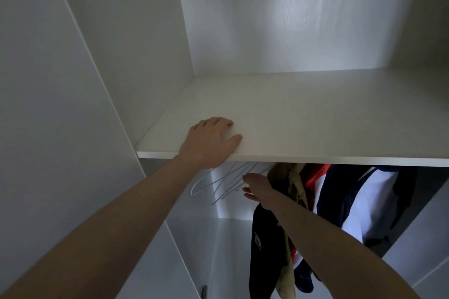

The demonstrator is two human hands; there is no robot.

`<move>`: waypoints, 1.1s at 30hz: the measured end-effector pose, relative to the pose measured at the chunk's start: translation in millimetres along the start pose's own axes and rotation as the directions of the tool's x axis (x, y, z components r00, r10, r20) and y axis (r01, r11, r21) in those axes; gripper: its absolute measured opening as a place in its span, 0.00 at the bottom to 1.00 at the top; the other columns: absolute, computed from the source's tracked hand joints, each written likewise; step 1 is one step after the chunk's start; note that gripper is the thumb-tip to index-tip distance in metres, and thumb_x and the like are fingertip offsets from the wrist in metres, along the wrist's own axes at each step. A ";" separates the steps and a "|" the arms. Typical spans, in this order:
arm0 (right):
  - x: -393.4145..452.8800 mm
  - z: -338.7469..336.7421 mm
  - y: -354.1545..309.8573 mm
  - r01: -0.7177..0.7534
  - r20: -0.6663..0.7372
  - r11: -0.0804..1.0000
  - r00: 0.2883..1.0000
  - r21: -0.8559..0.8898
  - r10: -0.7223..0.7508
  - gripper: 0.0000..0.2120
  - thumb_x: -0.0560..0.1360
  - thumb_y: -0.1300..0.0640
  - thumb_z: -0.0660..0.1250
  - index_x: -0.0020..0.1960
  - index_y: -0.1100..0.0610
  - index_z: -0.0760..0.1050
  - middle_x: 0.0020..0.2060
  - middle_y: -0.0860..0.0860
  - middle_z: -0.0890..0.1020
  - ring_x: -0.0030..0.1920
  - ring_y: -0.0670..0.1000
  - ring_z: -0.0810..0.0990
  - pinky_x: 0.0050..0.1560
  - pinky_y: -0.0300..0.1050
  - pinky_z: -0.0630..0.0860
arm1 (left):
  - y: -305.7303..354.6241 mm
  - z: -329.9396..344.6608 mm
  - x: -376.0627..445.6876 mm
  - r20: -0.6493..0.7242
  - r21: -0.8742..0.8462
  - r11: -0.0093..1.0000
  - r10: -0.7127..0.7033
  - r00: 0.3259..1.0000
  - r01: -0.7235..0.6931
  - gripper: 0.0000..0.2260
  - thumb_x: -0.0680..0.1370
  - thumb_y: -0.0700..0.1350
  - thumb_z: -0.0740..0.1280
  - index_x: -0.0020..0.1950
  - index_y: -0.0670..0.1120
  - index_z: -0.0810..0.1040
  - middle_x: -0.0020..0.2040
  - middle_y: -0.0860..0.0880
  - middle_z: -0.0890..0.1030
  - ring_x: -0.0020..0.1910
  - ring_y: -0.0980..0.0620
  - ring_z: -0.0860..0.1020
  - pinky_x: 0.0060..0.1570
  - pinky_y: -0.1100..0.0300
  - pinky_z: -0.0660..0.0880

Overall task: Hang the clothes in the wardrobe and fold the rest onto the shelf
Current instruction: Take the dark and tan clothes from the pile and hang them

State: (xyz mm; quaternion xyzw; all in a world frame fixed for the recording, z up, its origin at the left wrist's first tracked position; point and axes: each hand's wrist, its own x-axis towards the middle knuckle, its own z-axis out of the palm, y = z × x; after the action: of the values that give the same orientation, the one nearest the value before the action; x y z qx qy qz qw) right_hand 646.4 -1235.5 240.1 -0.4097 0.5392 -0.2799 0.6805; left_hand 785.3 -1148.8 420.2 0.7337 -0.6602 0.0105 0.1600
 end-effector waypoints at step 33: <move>-20.9 -3.0 34.4 0.287 -0.111 0.957 0.950 -0.045 -0.290 0.12 0.84 0.66 0.56 0.62 0.62 0.76 0.26 0.49 0.71 0.23 0.42 0.69 0.25 0.35 0.68 | -2.9 -0.6 0.7 -0.021 -0.022 1.000 0.020 1.000 -0.020 0.32 0.76 0.68 0.52 0.75 0.55 0.69 0.76 0.53 0.69 0.74 0.47 0.67 0.74 0.47 0.61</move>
State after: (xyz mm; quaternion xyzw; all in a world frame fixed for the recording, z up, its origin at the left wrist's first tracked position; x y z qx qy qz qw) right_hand 636.0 -1201.6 220.8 -0.4767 0.5162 -0.3922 0.5937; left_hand 788.3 -1149.1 420.2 0.7252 -0.6659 0.0125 0.1747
